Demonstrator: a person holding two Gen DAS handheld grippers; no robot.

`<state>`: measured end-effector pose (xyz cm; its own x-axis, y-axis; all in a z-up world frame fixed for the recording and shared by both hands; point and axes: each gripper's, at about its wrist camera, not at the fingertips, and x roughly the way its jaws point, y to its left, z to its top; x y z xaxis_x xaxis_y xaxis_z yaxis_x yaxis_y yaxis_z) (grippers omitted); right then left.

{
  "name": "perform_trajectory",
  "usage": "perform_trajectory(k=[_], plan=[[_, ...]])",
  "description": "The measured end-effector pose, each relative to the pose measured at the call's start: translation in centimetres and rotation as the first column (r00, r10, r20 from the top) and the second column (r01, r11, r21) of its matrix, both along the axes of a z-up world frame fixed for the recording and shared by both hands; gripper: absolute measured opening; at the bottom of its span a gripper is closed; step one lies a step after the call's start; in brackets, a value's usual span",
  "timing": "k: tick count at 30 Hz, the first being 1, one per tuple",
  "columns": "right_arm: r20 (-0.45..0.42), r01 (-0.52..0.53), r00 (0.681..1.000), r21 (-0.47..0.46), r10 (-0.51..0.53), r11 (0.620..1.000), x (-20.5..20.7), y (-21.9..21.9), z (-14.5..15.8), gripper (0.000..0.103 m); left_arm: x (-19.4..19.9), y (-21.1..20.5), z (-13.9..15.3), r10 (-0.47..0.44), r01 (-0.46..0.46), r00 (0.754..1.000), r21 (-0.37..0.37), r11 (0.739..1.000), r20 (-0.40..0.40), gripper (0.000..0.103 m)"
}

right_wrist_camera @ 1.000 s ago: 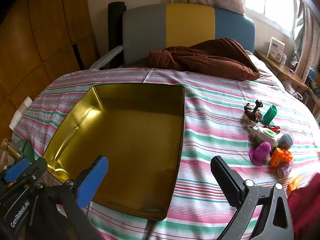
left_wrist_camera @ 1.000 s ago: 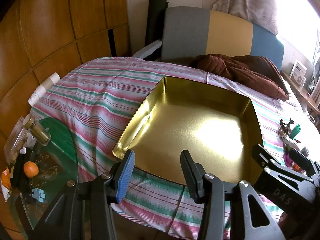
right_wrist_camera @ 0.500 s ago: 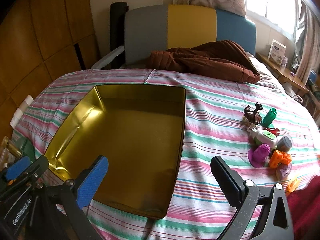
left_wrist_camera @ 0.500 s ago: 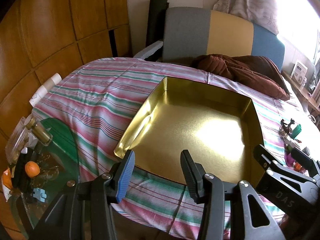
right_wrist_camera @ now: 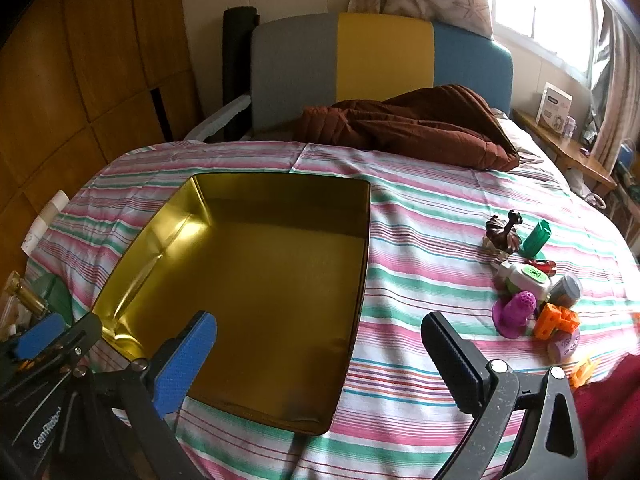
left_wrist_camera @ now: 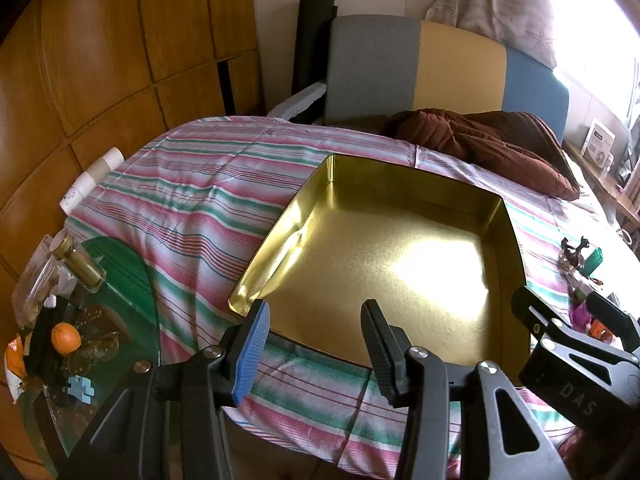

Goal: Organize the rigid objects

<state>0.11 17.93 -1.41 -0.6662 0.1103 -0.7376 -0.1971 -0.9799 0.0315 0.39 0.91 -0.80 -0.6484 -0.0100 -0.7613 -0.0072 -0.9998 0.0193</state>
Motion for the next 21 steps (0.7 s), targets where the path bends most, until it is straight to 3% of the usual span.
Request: perform_trajectory(k=[5,10,13,21], plan=[[-0.008,0.003,1.000,-0.005,-0.003,1.000,0.2,0.2,0.1,0.103,0.0,0.0,-0.3,-0.025,0.024,1.000,0.029,0.999,0.015,0.048],[-0.037,0.020,0.999,-0.016,-0.021,1.000,0.9,1.4,0.3,0.103,0.3,-0.1,-1.0,-0.110,0.102,0.993,0.181,0.978,0.035,0.048],[-0.056,0.021,0.998,-0.003,-0.021,1.000,1.5,2.7,0.3,0.103,0.8,0.6,-1.1,-0.172,0.164,0.985,0.235,0.958,0.013,0.048],[0.007,0.068,0.998,-0.028,-0.067,0.997,3.4,8.2,-1.6,0.103,2.0,3.8,-1.5,-0.301,0.287,0.953,0.267,0.920,0.013,0.048]])
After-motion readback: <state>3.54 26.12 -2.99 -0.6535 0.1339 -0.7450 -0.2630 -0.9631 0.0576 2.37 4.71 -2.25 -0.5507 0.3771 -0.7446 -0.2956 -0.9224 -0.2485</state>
